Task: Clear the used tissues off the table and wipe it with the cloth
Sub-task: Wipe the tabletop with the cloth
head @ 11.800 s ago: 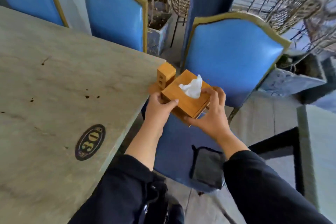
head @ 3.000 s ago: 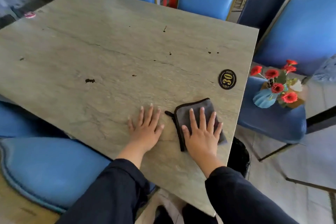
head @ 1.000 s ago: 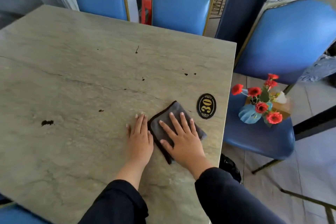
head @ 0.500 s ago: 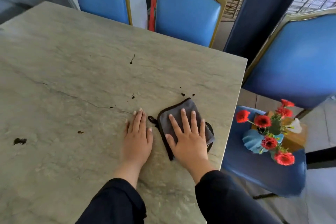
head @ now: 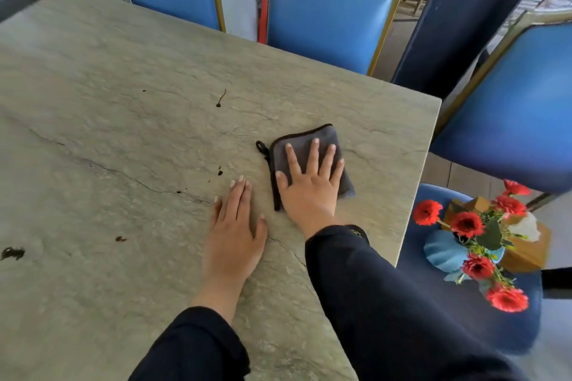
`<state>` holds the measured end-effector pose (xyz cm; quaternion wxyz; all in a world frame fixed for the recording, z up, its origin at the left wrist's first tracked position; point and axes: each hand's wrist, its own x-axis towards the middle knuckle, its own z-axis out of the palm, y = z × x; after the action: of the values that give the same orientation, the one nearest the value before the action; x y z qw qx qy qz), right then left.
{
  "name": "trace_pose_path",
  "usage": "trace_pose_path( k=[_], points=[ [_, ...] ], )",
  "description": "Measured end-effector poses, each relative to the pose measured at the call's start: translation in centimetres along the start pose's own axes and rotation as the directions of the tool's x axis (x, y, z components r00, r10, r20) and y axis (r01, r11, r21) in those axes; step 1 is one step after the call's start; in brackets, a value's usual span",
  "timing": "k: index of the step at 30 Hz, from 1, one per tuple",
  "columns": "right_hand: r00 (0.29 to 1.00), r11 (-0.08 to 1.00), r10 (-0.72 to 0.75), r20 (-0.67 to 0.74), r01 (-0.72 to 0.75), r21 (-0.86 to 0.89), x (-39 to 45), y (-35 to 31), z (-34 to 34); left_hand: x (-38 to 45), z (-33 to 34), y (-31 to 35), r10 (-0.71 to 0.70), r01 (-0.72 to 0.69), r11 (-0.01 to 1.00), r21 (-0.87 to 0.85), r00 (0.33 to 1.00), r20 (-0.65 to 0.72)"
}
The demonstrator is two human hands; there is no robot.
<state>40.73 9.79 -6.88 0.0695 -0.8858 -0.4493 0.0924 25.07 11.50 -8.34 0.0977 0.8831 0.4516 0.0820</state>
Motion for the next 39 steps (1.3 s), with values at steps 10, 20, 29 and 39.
trace_pose_path(
  k=[10, 20, 29, 39],
  points=[
    [0.962, 0.963, 0.267, -0.055, -0.268, -0.009, 2.0, 6.5, -1.3, 4.1, 0.6, 2.1, 0.010, -0.010, 1.000, -0.030, 1.000, -0.002],
    [0.986, 0.995, 0.093, -0.136, -0.090, 0.033, -0.4, 5.6, -0.1, 10.1, 1.2, 5.3, 0.100, -0.099, 0.994, -0.052, 0.995, 0.029],
    [0.906, 0.911, 0.412, -0.093, -0.408, 0.059, 11.0, 9.6, -2.5, 12.0, 2.8, 6.7, 0.075, -0.075, 0.996, 0.048, 0.997, -0.003],
    [0.984, 0.993, 0.120, -0.135, -0.121, 0.002, 7.6, 10.4, -1.9, 12.0, 2.5, 6.7, 0.048, -0.048, 0.999, 0.019, 0.999, 0.002]
  ],
)
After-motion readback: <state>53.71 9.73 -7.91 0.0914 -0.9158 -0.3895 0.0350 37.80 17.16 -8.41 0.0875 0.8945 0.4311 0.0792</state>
